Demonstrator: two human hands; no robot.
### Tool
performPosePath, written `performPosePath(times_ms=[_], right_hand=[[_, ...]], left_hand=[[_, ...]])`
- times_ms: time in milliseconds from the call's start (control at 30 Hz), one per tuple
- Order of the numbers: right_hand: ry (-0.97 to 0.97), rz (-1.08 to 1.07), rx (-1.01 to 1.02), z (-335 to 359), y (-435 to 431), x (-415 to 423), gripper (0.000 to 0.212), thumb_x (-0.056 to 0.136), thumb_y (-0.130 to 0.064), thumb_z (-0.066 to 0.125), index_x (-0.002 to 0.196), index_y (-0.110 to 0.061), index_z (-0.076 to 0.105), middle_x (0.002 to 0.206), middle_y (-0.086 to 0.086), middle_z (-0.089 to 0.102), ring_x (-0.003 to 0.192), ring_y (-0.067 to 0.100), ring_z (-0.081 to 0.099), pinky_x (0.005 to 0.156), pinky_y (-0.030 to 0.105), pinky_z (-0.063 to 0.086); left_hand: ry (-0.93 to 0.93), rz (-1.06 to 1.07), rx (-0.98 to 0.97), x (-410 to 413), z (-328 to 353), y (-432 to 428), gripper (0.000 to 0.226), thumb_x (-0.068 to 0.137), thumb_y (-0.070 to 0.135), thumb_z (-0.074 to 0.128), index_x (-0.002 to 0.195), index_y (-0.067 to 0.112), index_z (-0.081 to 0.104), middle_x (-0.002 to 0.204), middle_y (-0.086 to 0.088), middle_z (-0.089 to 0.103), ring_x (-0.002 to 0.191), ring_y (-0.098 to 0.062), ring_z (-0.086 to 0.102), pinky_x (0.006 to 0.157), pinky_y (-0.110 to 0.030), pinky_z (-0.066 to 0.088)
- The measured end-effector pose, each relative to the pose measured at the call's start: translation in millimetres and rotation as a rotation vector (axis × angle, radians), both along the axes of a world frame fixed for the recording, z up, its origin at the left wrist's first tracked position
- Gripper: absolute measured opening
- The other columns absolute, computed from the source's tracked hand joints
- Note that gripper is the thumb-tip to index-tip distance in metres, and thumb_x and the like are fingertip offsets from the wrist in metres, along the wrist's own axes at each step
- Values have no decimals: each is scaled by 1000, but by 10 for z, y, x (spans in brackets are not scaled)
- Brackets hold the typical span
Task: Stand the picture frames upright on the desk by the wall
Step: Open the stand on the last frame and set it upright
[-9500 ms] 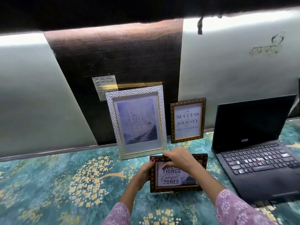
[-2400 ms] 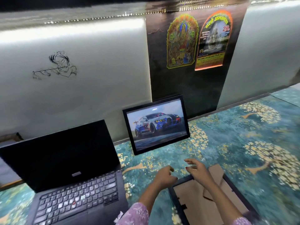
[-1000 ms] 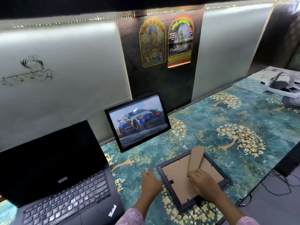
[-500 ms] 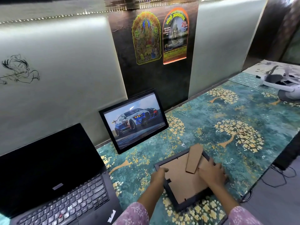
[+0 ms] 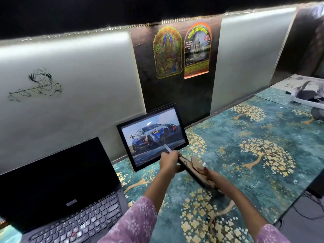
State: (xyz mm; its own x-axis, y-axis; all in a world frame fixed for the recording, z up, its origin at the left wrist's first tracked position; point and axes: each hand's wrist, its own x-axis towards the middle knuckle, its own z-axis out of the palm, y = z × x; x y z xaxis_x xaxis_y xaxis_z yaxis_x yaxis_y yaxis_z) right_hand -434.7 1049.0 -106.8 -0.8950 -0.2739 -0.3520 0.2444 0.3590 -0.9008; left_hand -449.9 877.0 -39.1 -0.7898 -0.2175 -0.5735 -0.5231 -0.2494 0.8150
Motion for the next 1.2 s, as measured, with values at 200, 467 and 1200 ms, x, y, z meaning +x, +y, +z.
performPosePath(times_ms=[200,467,1200], right_hand=[[-108,63,-478,413,-9,37,100,1,-72,75,88,-23,65,83,-5,73,69,4,67,54,10,51],[-152,64,-633,266,114,42,79,3,-74,74,68,-31,77,79,-8,77,75,7,72,59,22,57],[269,-257,-370,173,180,18,26,67,-26,79,72,-4,66,53,-10,65,76,21,59,57,14,49]], left_hand=[[36,70,129,90,363,18,50,79,-9,49,110,16,18,84,-12,34,55,-24,51,33,-39,53],[32,29,270,91,355,-41,52,78,-2,61,118,8,28,108,-15,39,79,-33,61,44,-51,57],[320,-215,-593,87,11,-292,35,88,48,47,84,14,51,75,-1,53,75,-23,55,64,-31,42]])
